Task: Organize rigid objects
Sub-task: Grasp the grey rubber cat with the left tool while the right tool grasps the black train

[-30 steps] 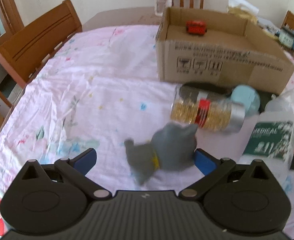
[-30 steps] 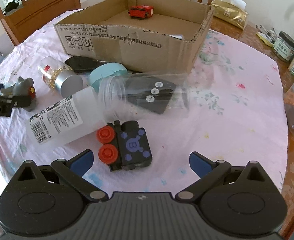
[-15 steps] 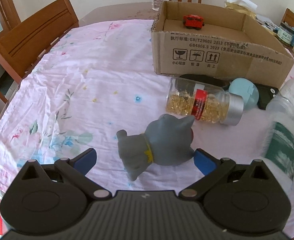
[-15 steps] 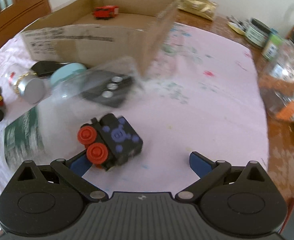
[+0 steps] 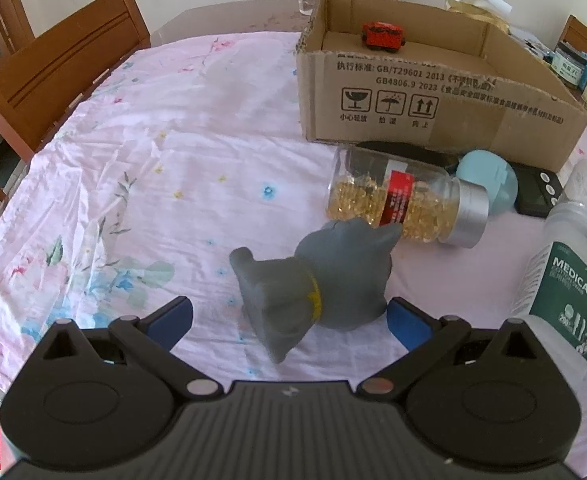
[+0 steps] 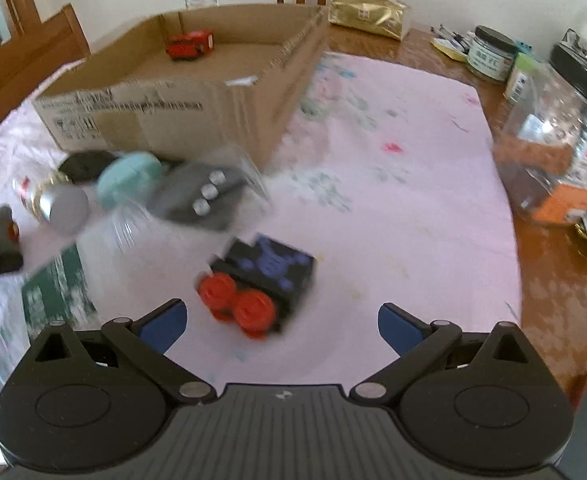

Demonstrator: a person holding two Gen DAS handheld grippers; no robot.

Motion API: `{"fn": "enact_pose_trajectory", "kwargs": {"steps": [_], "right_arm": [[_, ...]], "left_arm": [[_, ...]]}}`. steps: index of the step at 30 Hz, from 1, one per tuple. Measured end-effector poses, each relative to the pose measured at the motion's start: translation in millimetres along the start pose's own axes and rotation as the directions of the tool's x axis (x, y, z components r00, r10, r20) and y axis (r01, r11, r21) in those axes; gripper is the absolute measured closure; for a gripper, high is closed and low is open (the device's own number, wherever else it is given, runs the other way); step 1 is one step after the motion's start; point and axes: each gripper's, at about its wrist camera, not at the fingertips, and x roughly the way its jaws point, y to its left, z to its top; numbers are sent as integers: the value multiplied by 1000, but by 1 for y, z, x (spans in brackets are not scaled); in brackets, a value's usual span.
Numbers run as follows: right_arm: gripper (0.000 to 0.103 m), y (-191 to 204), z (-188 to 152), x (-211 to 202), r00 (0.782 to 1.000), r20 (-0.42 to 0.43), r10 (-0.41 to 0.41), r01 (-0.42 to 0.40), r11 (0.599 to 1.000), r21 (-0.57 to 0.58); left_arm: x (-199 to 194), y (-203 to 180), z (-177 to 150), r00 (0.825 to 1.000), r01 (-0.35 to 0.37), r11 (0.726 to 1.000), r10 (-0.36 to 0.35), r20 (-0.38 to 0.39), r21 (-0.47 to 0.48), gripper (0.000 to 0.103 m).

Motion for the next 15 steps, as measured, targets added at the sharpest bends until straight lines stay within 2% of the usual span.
{"fn": "enact_pose_trajectory", "kwargs": {"steps": [2,5,10,13,15], "right_arm": [[0,5,5,4,1000,11,-5,5,1000,6],[0,8,8,11,998,9,-64,64,998,17],[0,-9,-2,13,991,-30,-134,135,990,47],[0,-24,-8,12,993,-30,-116,119,989,92],[0,-24,-10,12,993,-21,-118,120,990,80]], "left_arm": [[1,0,0,1000,4,1000,-4,5,-4,0],[2,2,1,1000,13,1000,-13,7,-9,0],[2,3,0,1000,19,1000,-19,8,-19,0],[3,5,-1,1000,28,999,-27,14,-45,0],[3,4,-2,999,26,998,-24,28,-57,0]]}}
